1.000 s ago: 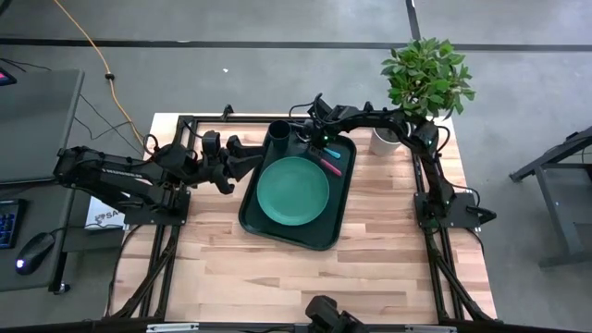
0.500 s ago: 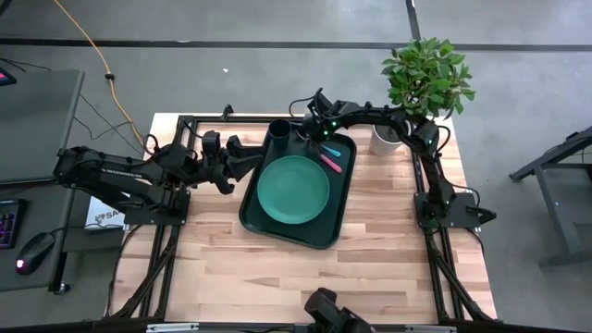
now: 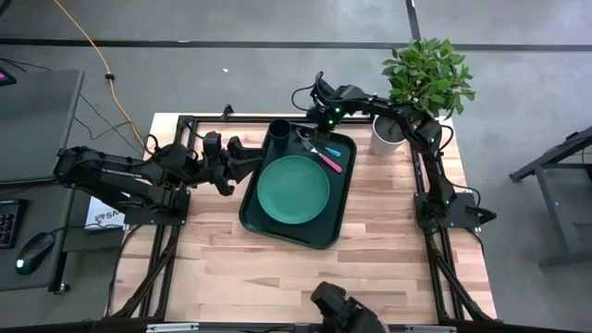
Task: Pick and place plate/cup/fork/spoon on tray
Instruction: Put the pink fork on the black serving tray to the bottom of the blue spoon
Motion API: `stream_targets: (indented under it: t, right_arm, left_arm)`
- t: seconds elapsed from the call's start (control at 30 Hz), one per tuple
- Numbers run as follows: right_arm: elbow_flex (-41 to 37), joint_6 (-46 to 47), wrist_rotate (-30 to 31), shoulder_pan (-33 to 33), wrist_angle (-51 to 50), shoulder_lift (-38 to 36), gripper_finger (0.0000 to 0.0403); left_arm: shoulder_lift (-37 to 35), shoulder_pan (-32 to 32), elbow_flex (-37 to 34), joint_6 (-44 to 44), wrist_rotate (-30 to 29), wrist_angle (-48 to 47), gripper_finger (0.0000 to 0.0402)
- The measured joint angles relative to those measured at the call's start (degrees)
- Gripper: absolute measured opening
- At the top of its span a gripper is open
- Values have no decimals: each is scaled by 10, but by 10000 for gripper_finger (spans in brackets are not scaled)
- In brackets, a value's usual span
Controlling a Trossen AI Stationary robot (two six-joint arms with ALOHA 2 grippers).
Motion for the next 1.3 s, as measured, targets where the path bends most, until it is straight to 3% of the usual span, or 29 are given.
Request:
stream_targets:
  t: [0.2,0.27,0.43,0.7,1.3]
  right_arm:
    - [-96,6,1,0,8,-55,8]
    - [-138,43,14,7,58,-72,11]
    - [-196,89,113,42,144,-79,3]
    - [-214,106,183,78,197,-79,0]
    - [-233,103,146,77,202,-79,0]
  left_arm:
    - [0,0,0,1,1,-8,195]
    - [0,0,0,6,1,-8,195]
    - [0,0,0,9,1,-8,195]
    - [0,0,0,10,0,-8,195]
    - [0,0,0,5,0,-8,195]
